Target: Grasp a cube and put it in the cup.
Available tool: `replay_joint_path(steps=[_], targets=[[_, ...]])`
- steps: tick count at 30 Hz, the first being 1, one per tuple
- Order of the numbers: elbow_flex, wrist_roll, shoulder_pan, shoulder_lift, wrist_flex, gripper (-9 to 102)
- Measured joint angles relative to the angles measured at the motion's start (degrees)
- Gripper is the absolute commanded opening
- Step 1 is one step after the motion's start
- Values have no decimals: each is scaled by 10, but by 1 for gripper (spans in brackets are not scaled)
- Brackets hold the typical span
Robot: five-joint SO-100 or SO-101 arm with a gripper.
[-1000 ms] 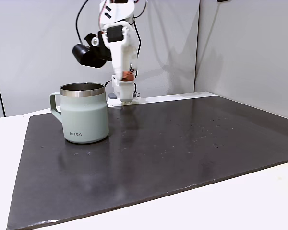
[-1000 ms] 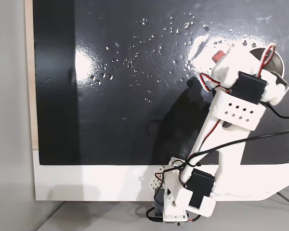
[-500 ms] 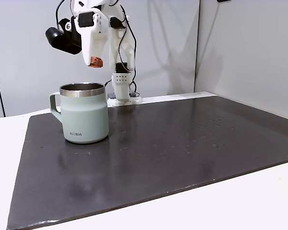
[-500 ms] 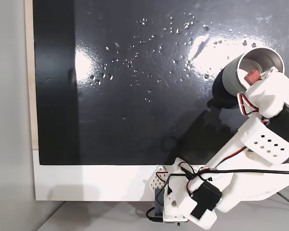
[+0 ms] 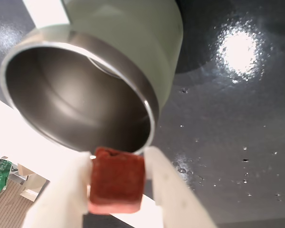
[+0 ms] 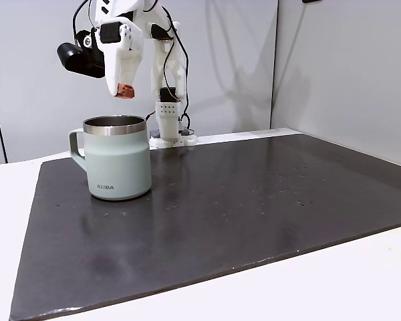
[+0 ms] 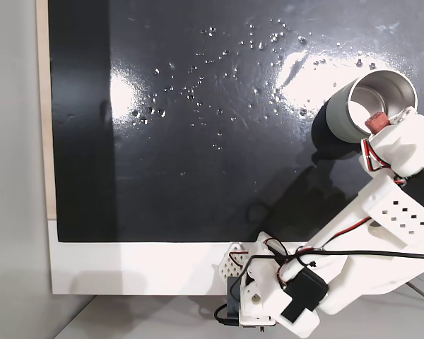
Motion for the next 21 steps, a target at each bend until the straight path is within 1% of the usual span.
replay_joint_path(steps=[2, 6, 21], targets=[[0, 0, 7, 0, 0, 21], [11, 2, 21, 1, 0, 26], [40, 2, 33, 0, -4, 26]])
